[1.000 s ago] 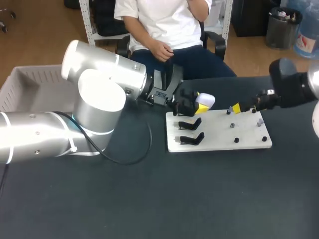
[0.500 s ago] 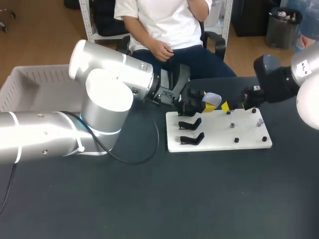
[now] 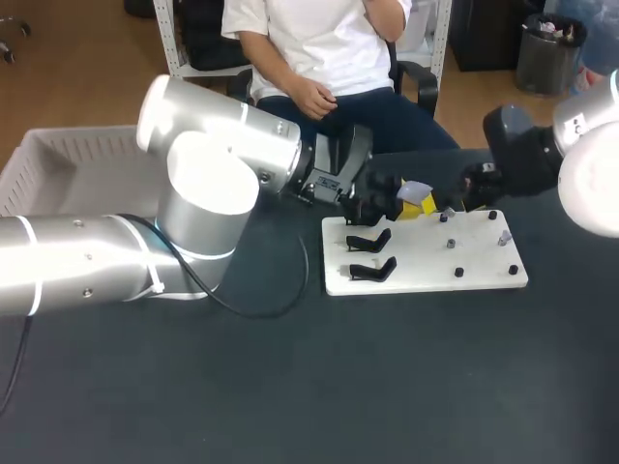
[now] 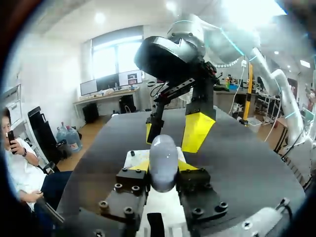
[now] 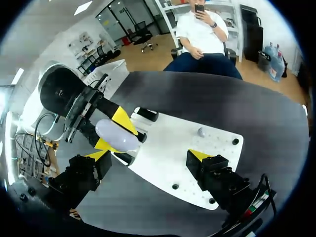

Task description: Pick up each earbud case from the left stands, insert the matching earbuds, close the lid, and place the case in the box.

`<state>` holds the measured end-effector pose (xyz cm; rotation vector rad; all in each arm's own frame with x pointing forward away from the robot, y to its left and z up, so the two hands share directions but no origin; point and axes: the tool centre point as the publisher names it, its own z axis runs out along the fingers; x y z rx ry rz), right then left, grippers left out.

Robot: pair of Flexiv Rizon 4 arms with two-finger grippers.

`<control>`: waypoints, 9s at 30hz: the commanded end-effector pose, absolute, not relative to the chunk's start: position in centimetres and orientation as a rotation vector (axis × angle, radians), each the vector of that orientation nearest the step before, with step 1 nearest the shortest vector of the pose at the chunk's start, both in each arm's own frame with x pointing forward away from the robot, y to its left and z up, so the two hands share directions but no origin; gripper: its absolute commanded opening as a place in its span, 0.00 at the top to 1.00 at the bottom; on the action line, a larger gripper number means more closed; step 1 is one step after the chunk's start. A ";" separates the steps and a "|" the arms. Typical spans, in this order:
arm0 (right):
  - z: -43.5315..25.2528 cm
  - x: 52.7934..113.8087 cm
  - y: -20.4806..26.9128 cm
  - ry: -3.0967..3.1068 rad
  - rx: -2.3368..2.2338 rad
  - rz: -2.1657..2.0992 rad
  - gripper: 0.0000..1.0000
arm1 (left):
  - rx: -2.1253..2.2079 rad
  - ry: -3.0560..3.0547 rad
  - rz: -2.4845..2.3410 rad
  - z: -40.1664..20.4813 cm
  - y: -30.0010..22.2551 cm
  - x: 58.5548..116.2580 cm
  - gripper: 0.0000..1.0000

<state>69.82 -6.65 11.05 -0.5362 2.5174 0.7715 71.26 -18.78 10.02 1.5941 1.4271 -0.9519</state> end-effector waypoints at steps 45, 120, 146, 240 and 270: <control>15.3 66.8 -16.7 2.580 -0.460 0.271 0.00 | 1.291 1.210 -1.148 13.4 -16.1 69.9 1.00; 6.8 67.7 -16.7 2.725 -0.608 -0.186 0.00 | 1.302 1.230 -1.166 13.7 -17.4 69.1 1.00; 2.9 70.0 -17.3 2.800 -0.686 -0.194 0.38 | 1.302 1.230 -1.166 13.7 -17.4 69.1 1.00; 17.9 62.4 -14.8 2.911 -0.234 -0.252 1.00 | 1.302 1.230 -1.166 13.7 -17.4 69.1 1.00; 19.3 62.5 -10.8 2.764 0.971 -0.122 1.00 | 1.302 1.230 -1.166 13.7 -17.4 69.1 1.00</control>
